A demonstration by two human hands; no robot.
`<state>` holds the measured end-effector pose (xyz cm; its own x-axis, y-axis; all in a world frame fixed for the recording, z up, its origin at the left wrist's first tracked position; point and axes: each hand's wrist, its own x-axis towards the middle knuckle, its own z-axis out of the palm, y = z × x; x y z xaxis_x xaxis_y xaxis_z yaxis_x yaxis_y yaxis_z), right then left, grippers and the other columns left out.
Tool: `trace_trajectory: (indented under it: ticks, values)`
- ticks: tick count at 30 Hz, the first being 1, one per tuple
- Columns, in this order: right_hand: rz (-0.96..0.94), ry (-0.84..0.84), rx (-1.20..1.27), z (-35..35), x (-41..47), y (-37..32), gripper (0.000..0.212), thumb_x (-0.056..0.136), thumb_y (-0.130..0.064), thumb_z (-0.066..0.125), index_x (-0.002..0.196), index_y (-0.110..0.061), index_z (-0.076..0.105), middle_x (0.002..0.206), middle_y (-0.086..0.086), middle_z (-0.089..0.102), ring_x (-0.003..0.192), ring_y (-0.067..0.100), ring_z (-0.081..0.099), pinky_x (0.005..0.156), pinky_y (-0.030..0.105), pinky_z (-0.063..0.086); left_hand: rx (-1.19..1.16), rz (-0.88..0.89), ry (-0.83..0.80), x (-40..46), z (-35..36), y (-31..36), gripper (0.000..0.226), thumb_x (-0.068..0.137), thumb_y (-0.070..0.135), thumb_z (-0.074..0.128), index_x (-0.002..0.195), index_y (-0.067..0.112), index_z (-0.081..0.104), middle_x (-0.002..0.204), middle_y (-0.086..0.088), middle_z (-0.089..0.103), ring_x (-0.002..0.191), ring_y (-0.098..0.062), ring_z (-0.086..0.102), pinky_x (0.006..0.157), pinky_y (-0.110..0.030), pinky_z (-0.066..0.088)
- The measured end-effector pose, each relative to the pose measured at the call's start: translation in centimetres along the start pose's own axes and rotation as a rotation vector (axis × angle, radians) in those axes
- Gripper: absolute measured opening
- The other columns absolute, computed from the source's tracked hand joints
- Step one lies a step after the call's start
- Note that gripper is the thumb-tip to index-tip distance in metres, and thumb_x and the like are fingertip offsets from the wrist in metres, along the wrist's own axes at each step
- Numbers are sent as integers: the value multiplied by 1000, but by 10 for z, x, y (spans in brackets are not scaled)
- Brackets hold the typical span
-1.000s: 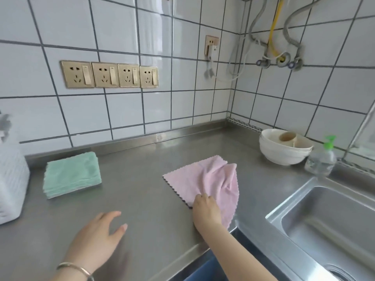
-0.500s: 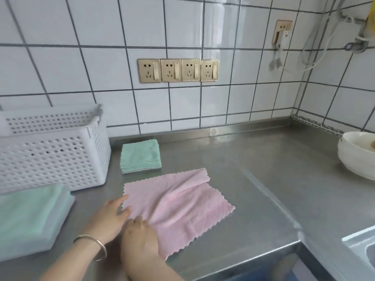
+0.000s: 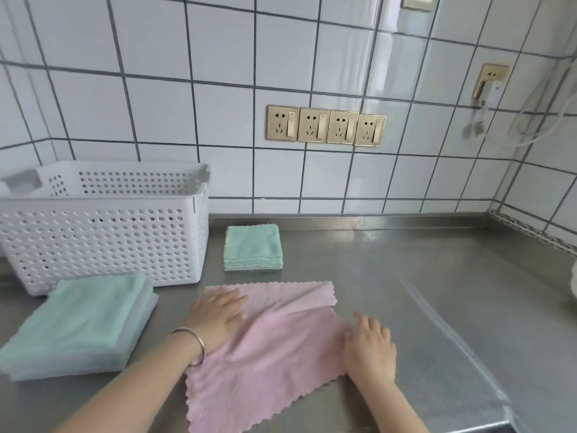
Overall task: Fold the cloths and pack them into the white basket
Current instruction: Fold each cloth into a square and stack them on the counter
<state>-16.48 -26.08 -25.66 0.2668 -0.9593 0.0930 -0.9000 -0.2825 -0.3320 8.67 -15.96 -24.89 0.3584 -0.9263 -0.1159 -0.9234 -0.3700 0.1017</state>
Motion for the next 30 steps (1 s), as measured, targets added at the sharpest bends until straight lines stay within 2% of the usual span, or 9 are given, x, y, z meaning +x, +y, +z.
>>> trace_trajectory:
  ticks: [4,6,9,15,18,21,25,29,30]
  values:
    - [38,-132,224,-14,-5,8,50,88,-13,40,136,-22,31,116,7,61,101,27,57,76,31,42,1,-53,-11,17,13,0,57,91,53,4,147,38,5,158,10,-4,146,-18,-4,119,-42,1]
    - [55,-147,234,-20,-8,21,50,86,-10,43,133,-20,34,104,9,63,87,26,55,70,29,40,2,-61,-7,18,14,3,52,97,48,12,147,38,4,158,8,-6,146,-17,-6,119,-42,1]
    - [49,-155,198,-29,-25,35,45,86,-6,44,128,-19,38,89,6,57,86,26,55,68,28,40,-2,-72,-16,20,15,4,53,97,48,17,147,38,3,158,8,-8,146,-17,-8,119,-41,0]
    - [-14,-167,95,-38,-50,39,40,90,-16,45,129,-21,38,101,4,57,93,23,53,71,28,37,-37,-62,-70,17,6,12,55,96,50,18,147,37,4,158,6,-8,146,-20,-10,118,-43,-2]
    - [-66,-73,-115,-40,-55,39,43,85,-21,54,128,-24,44,119,4,54,108,26,53,71,31,37,-97,-15,-68,-5,-1,22,64,91,60,22,148,31,13,158,7,5,146,-16,2,118,-38,4]
    - [-305,94,102,-29,-56,41,40,59,-9,78,96,-23,66,88,2,65,79,29,63,55,30,42,-144,216,-90,-52,-12,41,85,74,77,26,145,29,24,153,12,23,140,-8,24,116,-26,20]
    - [-655,-11,167,-19,-73,8,29,69,-41,54,91,-32,69,103,-16,67,97,4,52,69,24,54,-46,344,-15,-110,-8,57,82,64,70,26,136,33,41,141,15,42,129,-8,40,107,-25,35]
    - [-736,-81,56,-3,-83,-15,44,66,-54,49,96,-29,70,106,-17,69,94,10,65,70,26,56,-69,380,115,-122,10,54,45,72,42,42,107,26,66,107,7,68,94,-15,67,75,-23,56]
    - [-748,-56,10,0,-85,-17,43,66,-54,49,93,-28,70,100,-16,70,89,12,67,67,26,56,-66,372,107,-125,12,55,43,75,32,43,112,24,64,111,5,66,98,-16,65,78,-23,55]
